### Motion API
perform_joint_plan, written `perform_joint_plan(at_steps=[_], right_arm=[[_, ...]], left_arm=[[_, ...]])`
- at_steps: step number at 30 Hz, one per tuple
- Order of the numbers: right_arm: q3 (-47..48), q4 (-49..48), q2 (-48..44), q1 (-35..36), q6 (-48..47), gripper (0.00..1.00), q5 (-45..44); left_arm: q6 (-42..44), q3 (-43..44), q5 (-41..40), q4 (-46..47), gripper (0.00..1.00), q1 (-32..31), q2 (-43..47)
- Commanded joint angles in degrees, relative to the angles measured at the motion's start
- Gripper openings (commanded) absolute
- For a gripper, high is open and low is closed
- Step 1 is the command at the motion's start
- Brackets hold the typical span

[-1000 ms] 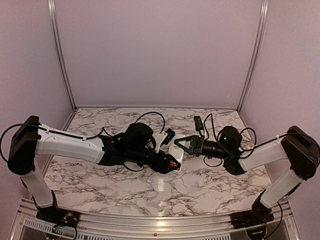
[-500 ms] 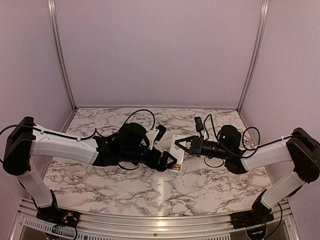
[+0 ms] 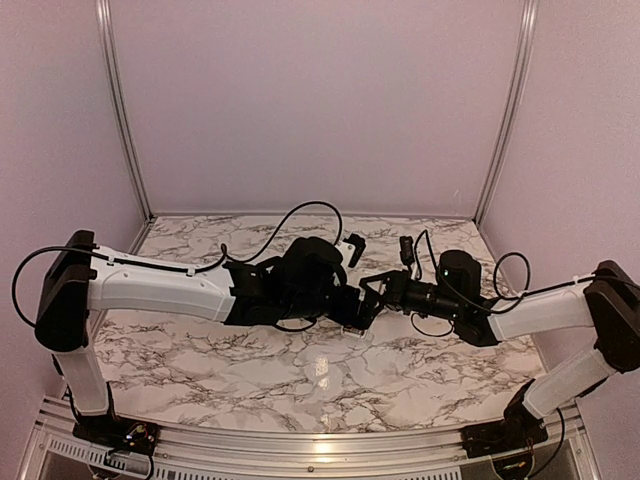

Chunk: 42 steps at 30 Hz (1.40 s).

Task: Load the batteries into the remote control
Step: Pass from the right arm to the left, then pass from the left arm to the right

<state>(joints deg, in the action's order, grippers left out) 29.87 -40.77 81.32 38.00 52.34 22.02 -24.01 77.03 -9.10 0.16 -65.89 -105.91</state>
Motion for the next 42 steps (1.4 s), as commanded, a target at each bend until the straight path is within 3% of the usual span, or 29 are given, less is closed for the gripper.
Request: perform_joint_plan(at_steps=[1, 12, 17, 21, 25, 30, 35, 42], right_arm=[[1.4, -0.3, -2.1, 0.5, 0.2, 0.00, -1.4], [1.3, -1.1, -2.5, 0.6, 0.7, 0.00, -1.1], [1.6, -0.8, -2.9, 0.5, 0.2, 0.01, -0.4], [2.1, 1.3, -3.3, 0.5, -0.8, 0.12, 1.3], [2.7, 5.8, -4.5, 0.2, -2.2, 0.28, 2.7], [2.4, 7.2, -5.3, -1.5, -2.2, 0.43, 8.4], [2.8, 7.4, -4.4, -2.3, -2.0, 0.43, 14.4], [5.3, 9.0, -2.0, -2.1, -3.1, 0.40, 19.3]], left_arm=[[-0.1, 2.7, -5.0, -6.9, 0.99, -0.3, -3.4], [0.0, 4.7, -4.8, -9.4, 0.91, -0.5, -5.5], [1.0, 5.0, -4.0, -10.0, 0.75, -0.4, -5.5], [3.2, 4.2, -3.4, -10.2, 0.57, 0.0, -4.6], [7.0, 2.1, -2.2, -10.5, 0.47, 0.8, -2.8], [16.0, -3.7, 0.7, -6.6, 0.44, 0.9, 2.1], [27.2, -6.2, 0.2, -7.1, 0.44, 0.8, 4.8], [33.5, -5.2, 1.4, -10.1, 0.40, 0.4, 4.6]])
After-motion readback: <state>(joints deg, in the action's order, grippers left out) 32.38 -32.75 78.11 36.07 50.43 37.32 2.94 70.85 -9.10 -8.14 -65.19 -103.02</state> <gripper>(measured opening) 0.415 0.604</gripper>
